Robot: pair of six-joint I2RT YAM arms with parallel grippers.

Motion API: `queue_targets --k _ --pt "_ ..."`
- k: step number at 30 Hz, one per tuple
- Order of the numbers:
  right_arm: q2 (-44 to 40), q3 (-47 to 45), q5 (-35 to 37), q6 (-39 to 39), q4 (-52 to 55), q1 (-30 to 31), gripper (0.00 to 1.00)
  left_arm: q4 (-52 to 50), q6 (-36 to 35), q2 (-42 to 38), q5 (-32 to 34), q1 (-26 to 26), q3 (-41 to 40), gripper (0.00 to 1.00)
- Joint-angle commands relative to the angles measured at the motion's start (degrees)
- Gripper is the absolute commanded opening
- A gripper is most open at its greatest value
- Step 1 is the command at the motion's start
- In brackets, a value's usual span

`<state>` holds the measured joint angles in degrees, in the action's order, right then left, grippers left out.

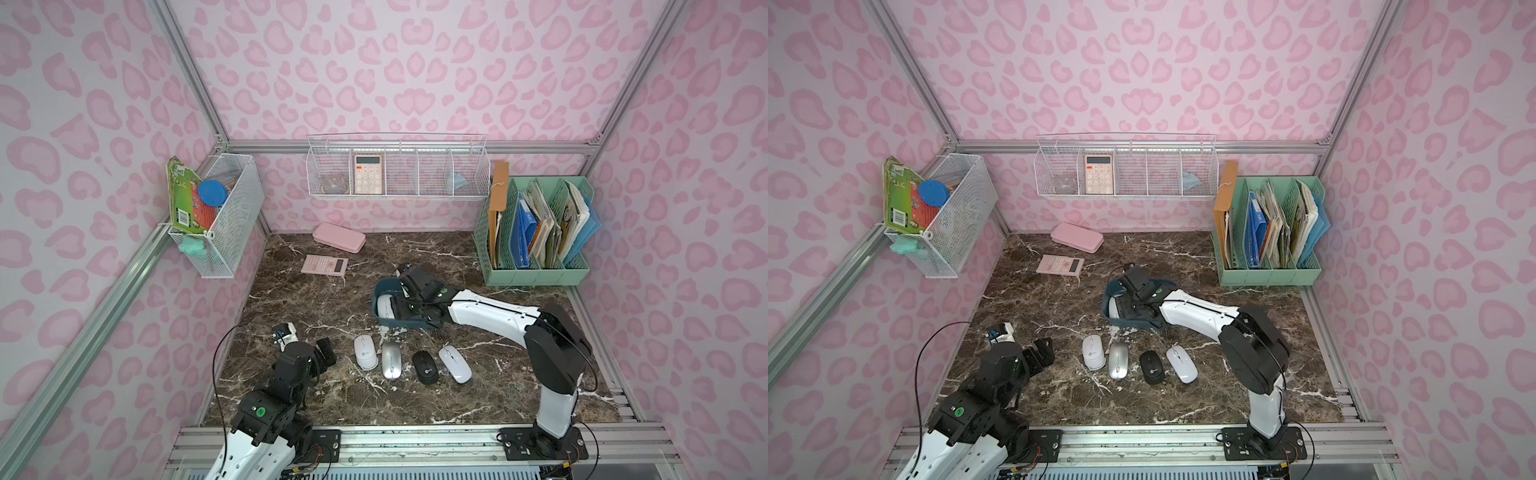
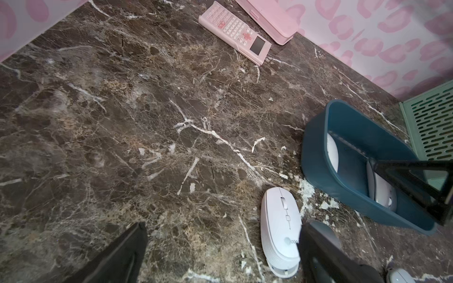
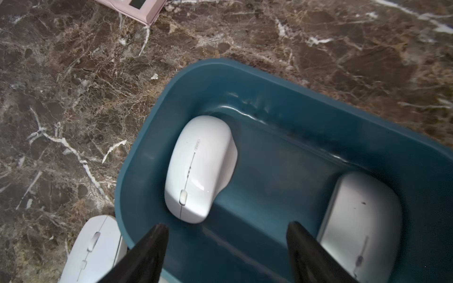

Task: Take out the mouse from the storage box
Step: Pick up the mouse from the storage box.

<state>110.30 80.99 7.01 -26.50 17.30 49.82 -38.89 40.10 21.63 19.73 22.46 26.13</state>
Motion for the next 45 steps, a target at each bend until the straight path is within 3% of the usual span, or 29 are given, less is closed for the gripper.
queue_targets --k 1,15,25,34,45 --pt "3.83 4.94 -0.85 1.29 3.53 0.51 0.84 0.02 -0.98 0.0 -0.02 -0.04 0.15 0.99" --pt "17.93 20.29 1.33 -0.05 12.38 1.66 0.82 -0.42 -0.12 0.35 -0.57 -0.05 0.41 0.99" --pt "14.86 16.12 3.36 -1.61 10.86 0.55 0.77 -0.83 0.42 0.44 -0.48 -0.04 0.43 0.99" --pt "17.4 19.75 2.93 0.1 11.76 1.44 0.86 -0.92 0.41 0.53 -0.52 -0.05 0.33 0.99" --pt "20.68 22.1 3.26 1.7 12.68 1.04 0.81 -0.83 0.42 0.88 -0.39 -0.05 0.21 0.99"
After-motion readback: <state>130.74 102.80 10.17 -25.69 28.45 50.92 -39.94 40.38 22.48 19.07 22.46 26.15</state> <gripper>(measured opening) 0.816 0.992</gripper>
